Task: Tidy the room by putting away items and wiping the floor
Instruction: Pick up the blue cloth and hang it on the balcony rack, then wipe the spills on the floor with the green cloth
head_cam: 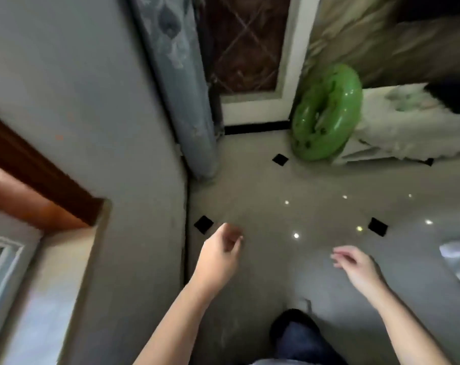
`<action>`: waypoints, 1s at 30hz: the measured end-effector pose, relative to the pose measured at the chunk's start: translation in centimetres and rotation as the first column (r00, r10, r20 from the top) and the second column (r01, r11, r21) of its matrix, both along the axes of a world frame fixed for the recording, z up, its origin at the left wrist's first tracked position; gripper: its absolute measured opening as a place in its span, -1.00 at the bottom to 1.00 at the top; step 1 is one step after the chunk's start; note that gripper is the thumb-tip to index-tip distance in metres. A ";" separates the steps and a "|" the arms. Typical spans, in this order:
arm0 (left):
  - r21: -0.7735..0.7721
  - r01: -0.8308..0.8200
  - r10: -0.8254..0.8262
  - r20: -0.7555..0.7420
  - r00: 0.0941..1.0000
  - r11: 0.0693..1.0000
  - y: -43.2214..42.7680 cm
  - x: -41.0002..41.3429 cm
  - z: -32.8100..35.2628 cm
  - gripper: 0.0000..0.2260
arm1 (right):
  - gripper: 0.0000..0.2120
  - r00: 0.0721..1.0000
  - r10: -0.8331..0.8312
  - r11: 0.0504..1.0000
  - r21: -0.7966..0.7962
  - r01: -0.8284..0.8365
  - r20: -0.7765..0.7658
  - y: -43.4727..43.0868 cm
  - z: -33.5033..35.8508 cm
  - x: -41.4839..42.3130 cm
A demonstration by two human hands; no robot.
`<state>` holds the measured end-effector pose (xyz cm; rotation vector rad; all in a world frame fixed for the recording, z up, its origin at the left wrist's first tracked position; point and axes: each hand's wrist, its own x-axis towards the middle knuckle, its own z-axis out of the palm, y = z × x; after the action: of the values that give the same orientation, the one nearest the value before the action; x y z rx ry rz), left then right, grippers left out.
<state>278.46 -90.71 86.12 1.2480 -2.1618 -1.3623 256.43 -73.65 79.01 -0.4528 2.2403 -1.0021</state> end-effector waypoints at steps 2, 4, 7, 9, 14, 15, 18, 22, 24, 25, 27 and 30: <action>0.044 0.124 -0.126 0.034 0.991 0.991 0.4 -5.9 -1.0 -0.92 | -0.86 0.988 -0.151 0.989 0.006 0.151 0.046 3.4 -1.4 -3.9; 0.066 0.217 -0.219 0.031 0.975 0.974 1.3 -12.4 -2.0 -0.84 | -0.87 0.956 -0.275 0.961 -0.008 0.278 0.100 7.0 -2.8 -8.1; 0.114 0.312 -0.321 0.074 0.944 0.943 2.9 -22.3 -4.0 -0.80 | -0.85 0.858 -0.465 0.881 0.017 0.473 0.217 12.6 -4.7 -13.3; 0.201 0.323 -0.352 0.131 0.927 0.925 4.0 -27.6 -5.8 -0.82 | -0.89 0.746 -0.595 0.798 0.104 0.594 0.299 15.9 -5.6 -15.2; 0.418 0.213 -0.372 0.349 0.860 0.883 4.9 -37.0 -10.9 -0.84 | -0.88 0.492 -0.775 0.616 0.296 0.730 0.397 22.4 -7.8 -17.9; 0.458 0.161 -0.364 0.399 0.842 0.874 4.9 -38.2 -11.6 -0.89 | -0.88 0.452 -0.793 0.589 0.326 0.740 0.408 23.3 -8.2 -18.1; 0.484 0.057 -0.343 0.528 0.777 0.873 4.6 -41.7 -14.0 -0.88 | -0.86 0.330 -0.835 0.501 0.360 0.787 0.441 25.1 -9.0 -19.4; 0.489 0.062 -0.402 0.631 0.663 0.870 3.3 -47.8 -16.7 -0.80 | -0.75 0.159 -0.873 0.386 0.451 0.805 0.462 26.0 -10.6 -23.4; 0.509 0.084 -0.449 0.657 0.606 0.857 3.0 -52.6 -17.6 -0.86 | -0.84 0.131 -0.869 0.368 0.446 0.816 0.477 25.3 -10.7 -27.9; 0.517 0.105 -0.474 0.663 0.580 0.850 2.9 -55.5 -18.0 -0.89 | -0.86 0.132 -0.870 0.365 0.440 0.821 0.475 24.9 -11.0 -30.7; 0.527 0.150 -0.518 0.672 0.529 0.837 2.5 -61.5 -18.4 -0.89 | -0.83 0.164 -0.879 0.377 0.441 0.814 0.448 24.1 -11.0 -36.8; 0.550 0.170 -0.545 0.643 0.539 0.818 2.4 -70.9 -18.3 -0.85 | -0.88 0.256 -0.870 0.435 0.410 0.802 0.422 22.4 -9.4 -47.0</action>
<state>207.55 -88.36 67.87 1.9204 -2.9681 -1.7566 209.39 -51.28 69.66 1.1771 1.8115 -1.2460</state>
